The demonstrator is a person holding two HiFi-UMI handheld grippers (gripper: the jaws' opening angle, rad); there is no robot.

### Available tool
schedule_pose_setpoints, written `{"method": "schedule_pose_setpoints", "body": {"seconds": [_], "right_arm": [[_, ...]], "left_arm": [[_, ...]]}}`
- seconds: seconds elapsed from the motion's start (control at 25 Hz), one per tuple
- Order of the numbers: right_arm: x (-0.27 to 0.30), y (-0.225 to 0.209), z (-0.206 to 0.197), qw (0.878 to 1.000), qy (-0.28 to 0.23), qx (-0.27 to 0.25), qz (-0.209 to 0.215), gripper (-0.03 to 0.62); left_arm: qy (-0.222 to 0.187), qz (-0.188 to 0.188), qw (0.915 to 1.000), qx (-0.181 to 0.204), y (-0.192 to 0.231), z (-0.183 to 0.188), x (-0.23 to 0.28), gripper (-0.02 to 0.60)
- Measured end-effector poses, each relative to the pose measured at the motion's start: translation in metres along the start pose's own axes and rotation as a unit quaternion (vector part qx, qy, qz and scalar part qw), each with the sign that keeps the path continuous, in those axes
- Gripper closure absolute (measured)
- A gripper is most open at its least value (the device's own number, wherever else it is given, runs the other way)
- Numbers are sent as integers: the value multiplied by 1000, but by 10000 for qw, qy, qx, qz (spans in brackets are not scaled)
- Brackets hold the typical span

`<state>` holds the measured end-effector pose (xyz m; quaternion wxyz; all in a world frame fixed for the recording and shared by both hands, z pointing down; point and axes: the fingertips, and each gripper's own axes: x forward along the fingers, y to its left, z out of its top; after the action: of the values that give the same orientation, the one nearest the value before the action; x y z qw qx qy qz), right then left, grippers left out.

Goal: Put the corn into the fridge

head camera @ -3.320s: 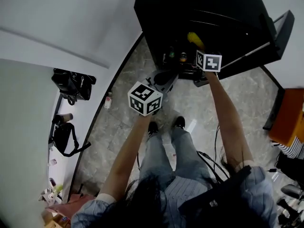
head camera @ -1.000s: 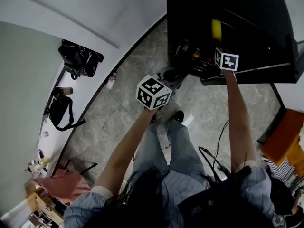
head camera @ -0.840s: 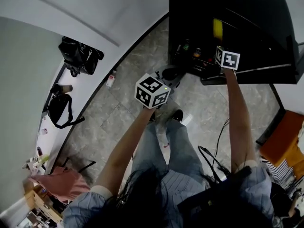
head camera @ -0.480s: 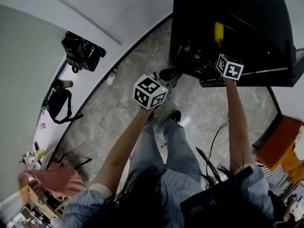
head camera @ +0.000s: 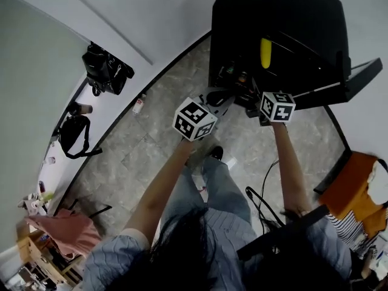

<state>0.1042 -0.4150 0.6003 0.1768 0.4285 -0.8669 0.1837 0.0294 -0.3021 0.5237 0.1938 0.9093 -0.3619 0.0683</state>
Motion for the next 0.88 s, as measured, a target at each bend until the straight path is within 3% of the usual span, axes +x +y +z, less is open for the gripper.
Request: {"method": "schedule_pose_setpoints", "body": {"seconds": [0.52, 0.88], "right_arm": [[-80, 77, 48, 9965, -540, 618, 158, 442], [-154, 144, 35, 9913, -799, 1039, -108, 453]], "left_arm": [[-292, -176, 9994, 80, -42, 41, -59, 571], [-348, -443, 9984, 19, -84, 20, -135, 571]]}}
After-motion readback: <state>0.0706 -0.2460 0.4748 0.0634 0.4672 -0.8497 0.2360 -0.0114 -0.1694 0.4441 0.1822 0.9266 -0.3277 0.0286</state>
